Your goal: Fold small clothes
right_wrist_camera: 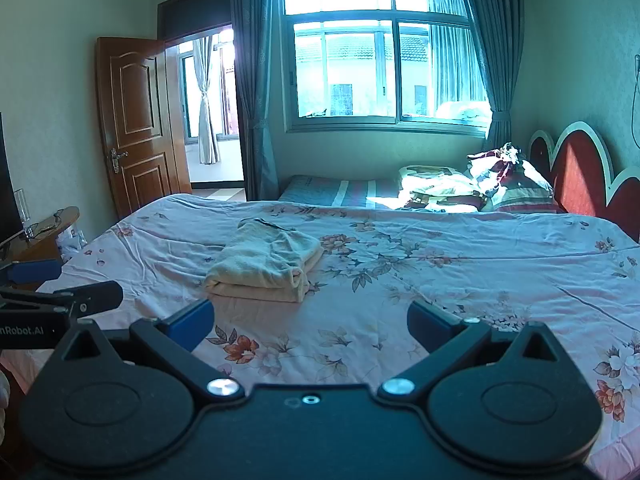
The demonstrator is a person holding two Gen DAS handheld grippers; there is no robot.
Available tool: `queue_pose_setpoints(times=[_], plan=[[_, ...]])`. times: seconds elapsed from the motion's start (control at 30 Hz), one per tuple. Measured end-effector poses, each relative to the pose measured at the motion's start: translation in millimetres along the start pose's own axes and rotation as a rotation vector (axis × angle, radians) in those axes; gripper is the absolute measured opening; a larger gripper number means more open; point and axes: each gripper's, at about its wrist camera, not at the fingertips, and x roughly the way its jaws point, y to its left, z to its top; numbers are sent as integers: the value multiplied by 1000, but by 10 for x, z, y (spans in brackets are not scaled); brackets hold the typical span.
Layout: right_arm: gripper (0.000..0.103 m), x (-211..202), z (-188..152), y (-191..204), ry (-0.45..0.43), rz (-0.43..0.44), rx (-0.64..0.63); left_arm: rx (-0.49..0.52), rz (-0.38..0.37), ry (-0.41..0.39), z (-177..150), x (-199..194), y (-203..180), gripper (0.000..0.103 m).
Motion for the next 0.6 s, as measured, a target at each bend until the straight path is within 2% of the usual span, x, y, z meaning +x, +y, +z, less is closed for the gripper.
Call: queue_pose_setpoints(times=[0.6], plan=[[102,17,13,0,3,1,-2,-15,-6,-14,-39,12,1,103]])
